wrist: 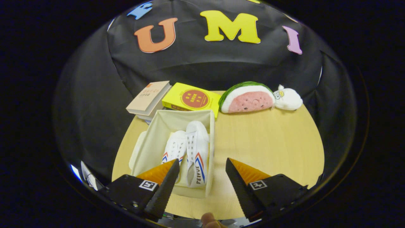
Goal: Open the storage box then place both shoes into the box .Put the left shoe in first, then the right shoe, with the right side of both shoes facing outward in a uniform manner.
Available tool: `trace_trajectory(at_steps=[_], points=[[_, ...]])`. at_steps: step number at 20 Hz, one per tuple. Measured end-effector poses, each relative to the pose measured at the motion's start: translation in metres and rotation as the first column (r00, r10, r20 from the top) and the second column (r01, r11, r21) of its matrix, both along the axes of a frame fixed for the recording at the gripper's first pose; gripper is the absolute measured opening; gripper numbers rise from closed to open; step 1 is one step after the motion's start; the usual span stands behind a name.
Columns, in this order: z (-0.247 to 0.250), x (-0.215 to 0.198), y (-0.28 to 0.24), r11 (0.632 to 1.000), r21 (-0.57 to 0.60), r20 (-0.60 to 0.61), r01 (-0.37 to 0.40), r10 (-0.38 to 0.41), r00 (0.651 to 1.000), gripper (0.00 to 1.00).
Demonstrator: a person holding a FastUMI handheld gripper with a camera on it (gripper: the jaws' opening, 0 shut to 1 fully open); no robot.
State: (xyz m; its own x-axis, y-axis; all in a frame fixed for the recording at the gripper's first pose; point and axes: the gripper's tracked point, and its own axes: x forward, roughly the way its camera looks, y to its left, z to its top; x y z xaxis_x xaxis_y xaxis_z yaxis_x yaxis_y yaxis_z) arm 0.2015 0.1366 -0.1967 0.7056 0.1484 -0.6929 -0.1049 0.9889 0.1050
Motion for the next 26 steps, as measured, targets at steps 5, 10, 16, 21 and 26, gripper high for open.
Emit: trace_trajectory(at_steps=[5, 10, 16, 21, 26], points=[[0.034, -0.017, -0.028, 1.0, -0.027, 0.086, 0.005, -0.002, 0.996, 0.96], [0.08, -0.039, -0.056, 0.999, -0.009, 0.19, 0.046, -0.043, 0.981, 0.96], [0.145, -0.064, -0.087, 0.994, 0.031, 0.375, 0.1, -0.104, 0.921, 0.96], [0.195, -0.08, -0.097, 0.993, 0.007, 0.53, 0.117, -0.103, 0.842, 0.96], [0.227, -0.09, -0.11, 0.99, 0.043, 0.632, 0.137, -0.133, 0.763, 0.96]])
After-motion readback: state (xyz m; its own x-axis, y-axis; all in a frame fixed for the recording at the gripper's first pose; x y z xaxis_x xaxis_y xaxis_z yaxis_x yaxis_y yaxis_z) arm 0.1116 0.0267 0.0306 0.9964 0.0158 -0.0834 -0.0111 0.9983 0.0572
